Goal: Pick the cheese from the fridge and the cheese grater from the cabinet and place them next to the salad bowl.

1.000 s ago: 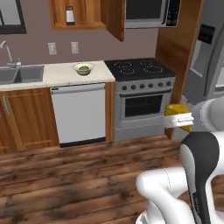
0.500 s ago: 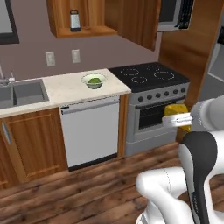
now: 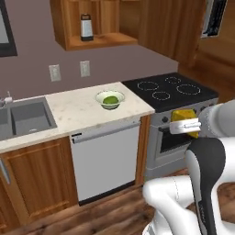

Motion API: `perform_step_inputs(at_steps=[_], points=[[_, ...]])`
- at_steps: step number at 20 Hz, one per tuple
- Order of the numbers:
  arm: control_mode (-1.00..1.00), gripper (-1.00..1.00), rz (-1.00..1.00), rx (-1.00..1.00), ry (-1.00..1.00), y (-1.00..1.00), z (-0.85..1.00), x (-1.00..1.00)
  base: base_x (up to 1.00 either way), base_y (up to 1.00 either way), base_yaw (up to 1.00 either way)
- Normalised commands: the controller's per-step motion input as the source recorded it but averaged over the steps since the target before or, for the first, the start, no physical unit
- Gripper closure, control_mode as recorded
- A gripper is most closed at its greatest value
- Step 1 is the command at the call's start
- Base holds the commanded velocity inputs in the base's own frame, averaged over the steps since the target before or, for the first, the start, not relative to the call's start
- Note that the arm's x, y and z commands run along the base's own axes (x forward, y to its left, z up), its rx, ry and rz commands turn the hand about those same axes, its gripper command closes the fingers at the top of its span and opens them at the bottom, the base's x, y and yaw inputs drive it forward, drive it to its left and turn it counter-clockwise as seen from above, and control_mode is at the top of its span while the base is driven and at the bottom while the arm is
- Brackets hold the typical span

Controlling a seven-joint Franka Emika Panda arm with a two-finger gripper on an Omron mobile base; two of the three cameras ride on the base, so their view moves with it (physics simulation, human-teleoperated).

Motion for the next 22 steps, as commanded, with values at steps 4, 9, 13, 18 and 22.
perform_step_inputs(at_steps=[4, 9, 13, 18, 22], points=[[1.00, 1.00, 0.00, 0.00, 0.00, 0.00, 0.00, 0.00, 0.68, 0.49, 0.00], [1.00, 1.00, 0.00, 0.00, 0.00, 0.00, 0.00, 0.00, 0.49, 0.15, -0.05], [1.00, 1.00, 0.00, 0.00, 0.00, 0.00, 0.00, 0.00, 0.50, -0.07, -0.10], [1.00, 1.00, 0.00, 0.00, 0.00, 0.00, 0.00, 0.00, 0.40, -0.01, -0.09], [1.00, 1.00, 0.00, 0.00, 0.00, 0.00, 0.00, 0.00, 0.44, -0.14, -0.07]])
